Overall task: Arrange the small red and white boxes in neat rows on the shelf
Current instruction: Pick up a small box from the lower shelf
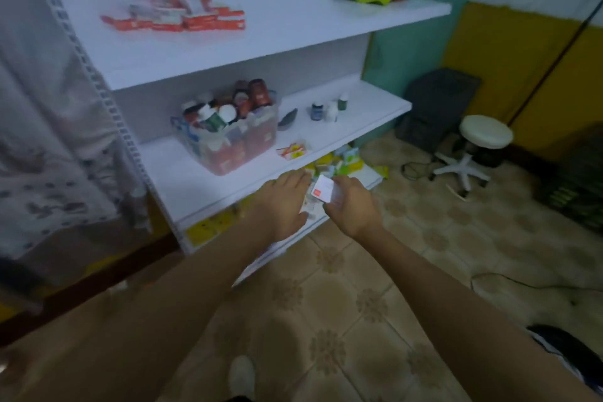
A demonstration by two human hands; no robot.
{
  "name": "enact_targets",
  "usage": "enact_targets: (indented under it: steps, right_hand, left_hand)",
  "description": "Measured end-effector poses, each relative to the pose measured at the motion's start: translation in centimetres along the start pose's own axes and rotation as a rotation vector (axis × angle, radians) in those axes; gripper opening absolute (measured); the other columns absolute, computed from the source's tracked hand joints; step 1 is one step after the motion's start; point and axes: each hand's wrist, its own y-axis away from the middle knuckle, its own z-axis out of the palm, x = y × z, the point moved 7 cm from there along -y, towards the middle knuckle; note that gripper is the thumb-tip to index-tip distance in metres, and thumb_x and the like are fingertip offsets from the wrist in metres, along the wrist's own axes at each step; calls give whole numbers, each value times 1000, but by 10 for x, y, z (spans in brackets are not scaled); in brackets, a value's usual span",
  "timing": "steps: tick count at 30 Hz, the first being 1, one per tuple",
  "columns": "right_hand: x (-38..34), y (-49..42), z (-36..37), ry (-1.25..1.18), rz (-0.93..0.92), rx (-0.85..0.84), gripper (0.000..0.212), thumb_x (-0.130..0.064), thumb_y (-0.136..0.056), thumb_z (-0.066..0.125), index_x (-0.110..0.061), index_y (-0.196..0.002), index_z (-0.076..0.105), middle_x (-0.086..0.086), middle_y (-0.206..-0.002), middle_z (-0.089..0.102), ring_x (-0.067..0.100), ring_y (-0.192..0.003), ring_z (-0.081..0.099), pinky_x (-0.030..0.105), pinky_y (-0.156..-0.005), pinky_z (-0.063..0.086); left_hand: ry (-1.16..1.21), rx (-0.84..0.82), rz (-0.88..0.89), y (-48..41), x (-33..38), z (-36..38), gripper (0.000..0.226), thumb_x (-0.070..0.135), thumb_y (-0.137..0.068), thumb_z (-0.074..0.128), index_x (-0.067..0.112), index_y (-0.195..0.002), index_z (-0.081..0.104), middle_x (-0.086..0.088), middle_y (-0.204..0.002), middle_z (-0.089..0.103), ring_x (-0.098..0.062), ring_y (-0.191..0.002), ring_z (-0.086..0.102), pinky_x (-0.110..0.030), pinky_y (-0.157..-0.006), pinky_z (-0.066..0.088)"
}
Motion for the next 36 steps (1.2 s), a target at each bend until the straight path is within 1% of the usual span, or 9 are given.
enact_targets:
  steps: [3, 7, 11, 14, 21, 24, 29, 33, 36]
  right_hand:
    - [1, -62, -28, -26, -3, 115, 58, -42, -68, 50, -18, -121, 49, 9, -113, 56, 30, -96, 57, 45, -76, 51]
    - [-7, -147, -75, 6, 30, 300, 52, -28, -79, 59, -16, -126, 41, 9, -120, 52, 31, -100, 55, 41, -77, 48]
    - [-14, -225, -105, -28, 2, 448, 46, -30, -80, 59, -17, -121, 43, 7, -113, 54, 30, -96, 56, 37, -73, 45]
    - [-16, -278, -128, -136, 4, 555, 45, -31, -82, 61, -16, -121, 45, 5, -116, 54, 24, -99, 55, 37, -76, 46]
    - [5, -409, -169, -220, -79, 616, 45, -28, -78, 66, -17, -117, 47, 5, -114, 59, 22, -100, 56, 36, -73, 49]
    - [16, -482, -183, -233, -160, 595, 46, -34, -78, 66, -19, -117, 46, 2, -115, 59, 20, -102, 56, 41, -74, 52]
    - [32, -599, -193, -377, -256, 443, 49, -46, -76, 66, -22, -114, 46, 0, -110, 63, 19, -95, 60, 45, -75, 52]
    - [33, -671, -182, -477, -310, 216, 66, -45, -77, 67, -21, -131, 37, 5, -111, 60, 21, -98, 59, 40, -84, 50]
    - [22, -705, -176, -522, -424, 139, 73, -49, -78, 65, -33, -139, 28, 1, -115, 59, 20, -100, 59, 42, -86, 50]
  left_hand:
    - [-31, 97, 40, -71, -7, -27, 72, 35, -85, 55, 7, -143, 24, -10, -146, 35, -26, -130, 36, -39, -102, 36]
    - [-74, 254, 86, -163, -41, -62, 71, 35, -83, 57, 9, -142, 27, -10, -141, 39, -26, -126, 38, -40, -99, 37]
    - [-30, 327, 182, -248, -77, -93, 68, 30, -82, 59, 7, -140, 32, -12, -140, 42, -30, -125, 40, -44, -99, 38]
    - [-36, 363, 184, -314, -102, -117, 68, 35, -87, 53, 11, -144, 23, -8, -147, 33, -24, -132, 32, -39, -103, 33]
    - [5, 402, 103, -434, -136, -128, 72, 42, -91, 47, 16, -147, 11, -5, -148, 31, -22, -129, 35, -37, -97, 36]
    - [57, 465, 24, -487, -157, -123, 72, 43, -91, 47, 18, -147, 10, -4, -143, 39, -21, -124, 41, -36, -91, 40]
    - [257, 478, -211, -578, -206, -102, 81, 57, -83, 52, 25, -146, 14, 3, -142, 43, -16, -123, 46, -39, -96, 45]
    - [325, 420, -365, -624, -233, -95, 97, 63, -71, 63, 26, -146, 13, 7, -137, 49, -15, -115, 54, -37, -92, 48]
    - [366, 445, -451, -646, -252, -97, 103, 56, -69, 70, 26, -147, 10, 3, -137, 50, -16, -110, 58, -37, -89, 50]
